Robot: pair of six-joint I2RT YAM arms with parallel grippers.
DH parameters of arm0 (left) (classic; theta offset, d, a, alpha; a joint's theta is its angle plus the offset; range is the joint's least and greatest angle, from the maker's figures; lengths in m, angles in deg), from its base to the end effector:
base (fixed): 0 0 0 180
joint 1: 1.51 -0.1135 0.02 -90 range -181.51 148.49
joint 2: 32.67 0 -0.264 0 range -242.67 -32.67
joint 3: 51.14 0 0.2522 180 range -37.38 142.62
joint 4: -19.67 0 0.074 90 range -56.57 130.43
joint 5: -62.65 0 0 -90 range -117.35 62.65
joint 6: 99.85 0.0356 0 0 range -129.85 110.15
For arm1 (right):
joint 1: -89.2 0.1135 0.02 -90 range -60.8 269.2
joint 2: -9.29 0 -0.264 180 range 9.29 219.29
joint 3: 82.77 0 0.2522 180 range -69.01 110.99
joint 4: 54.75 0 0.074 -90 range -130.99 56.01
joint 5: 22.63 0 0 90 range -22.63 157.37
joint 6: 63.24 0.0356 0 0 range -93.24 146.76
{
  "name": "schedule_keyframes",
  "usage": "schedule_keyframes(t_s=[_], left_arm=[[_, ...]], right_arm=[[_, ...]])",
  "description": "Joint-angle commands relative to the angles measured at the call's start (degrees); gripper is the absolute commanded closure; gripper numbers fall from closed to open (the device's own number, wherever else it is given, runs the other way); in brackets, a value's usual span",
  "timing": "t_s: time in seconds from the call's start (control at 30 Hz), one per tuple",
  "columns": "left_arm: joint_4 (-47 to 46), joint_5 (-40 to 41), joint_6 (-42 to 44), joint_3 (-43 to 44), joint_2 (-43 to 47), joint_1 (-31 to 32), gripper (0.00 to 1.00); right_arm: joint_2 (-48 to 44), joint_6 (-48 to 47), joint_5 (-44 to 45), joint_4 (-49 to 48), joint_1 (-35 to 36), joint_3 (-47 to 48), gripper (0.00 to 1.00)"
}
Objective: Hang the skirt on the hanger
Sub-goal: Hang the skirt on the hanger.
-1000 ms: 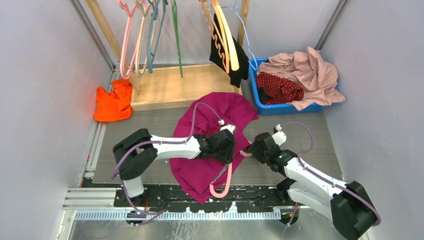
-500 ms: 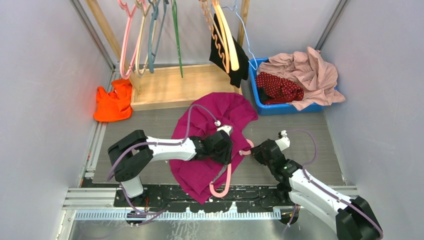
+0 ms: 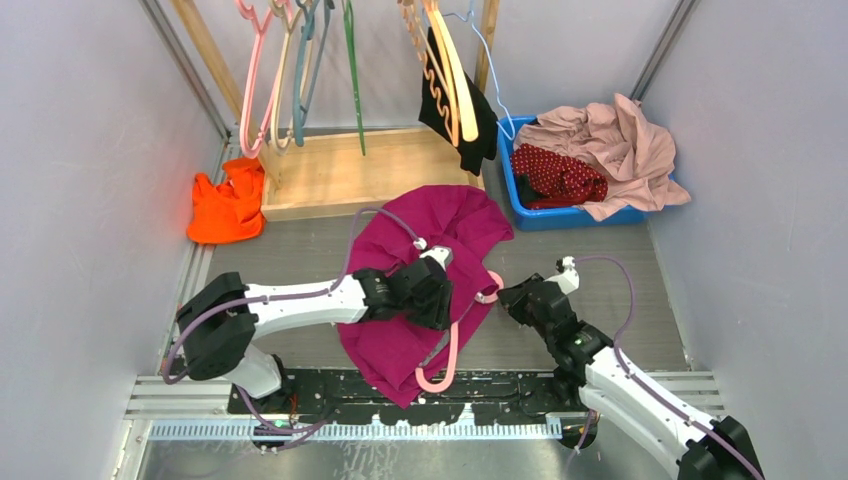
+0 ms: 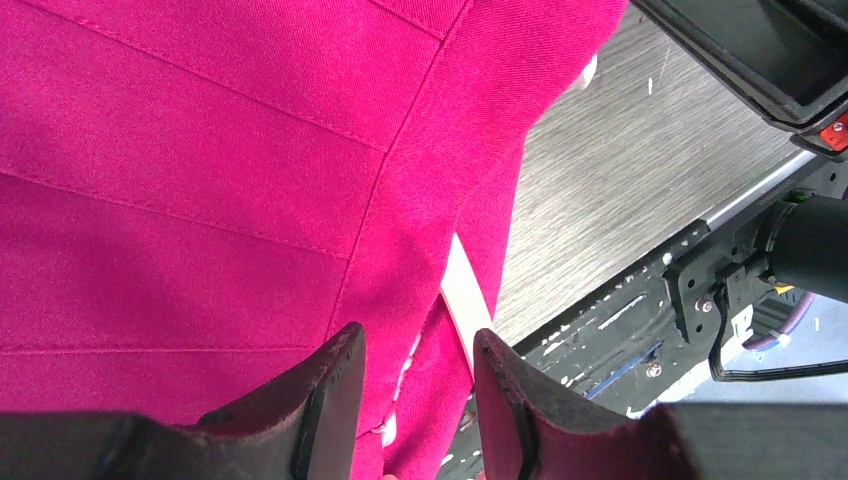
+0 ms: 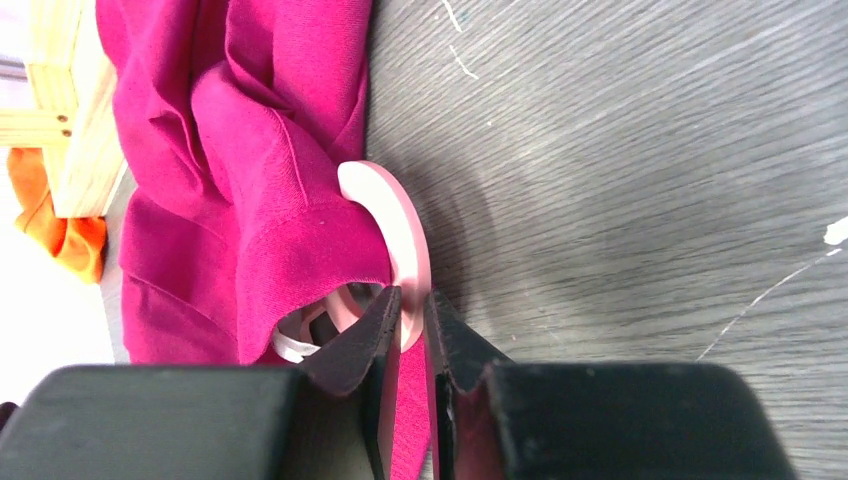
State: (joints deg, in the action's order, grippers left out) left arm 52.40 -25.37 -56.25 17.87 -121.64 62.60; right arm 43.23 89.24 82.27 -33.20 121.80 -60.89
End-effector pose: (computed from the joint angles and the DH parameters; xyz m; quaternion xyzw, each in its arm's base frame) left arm 0.1403 -0.2862 0.2042 0.1404 0.9369 -0.2535 0.1957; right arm 0.1211 0.0666 0.1482 0.2845 0.8286 0.2685 0.4006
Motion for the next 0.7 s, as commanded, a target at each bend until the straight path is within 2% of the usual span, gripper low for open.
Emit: schedule_keyframes(t_s=[0.0,0.2,0.67], left_arm=[[2.8,1.1,-0.9,0.5,2.7,0.8,0.55],[1.9,1.6,-1.6,-1.2,3.8,1.1,0.56],[2.4,2.6,-1.1,-1.6,5.5,1.0,0.56]], right_arm=[[-1.7,-2.5,-2.1,-4.2,0.2,2.8,0.79],[1.0,-5.2,-4.6,-10.0,0.1,3.1,0.74],[11.7,-7.2,-9.8,-29.5,0.3,2.6,0.70]])
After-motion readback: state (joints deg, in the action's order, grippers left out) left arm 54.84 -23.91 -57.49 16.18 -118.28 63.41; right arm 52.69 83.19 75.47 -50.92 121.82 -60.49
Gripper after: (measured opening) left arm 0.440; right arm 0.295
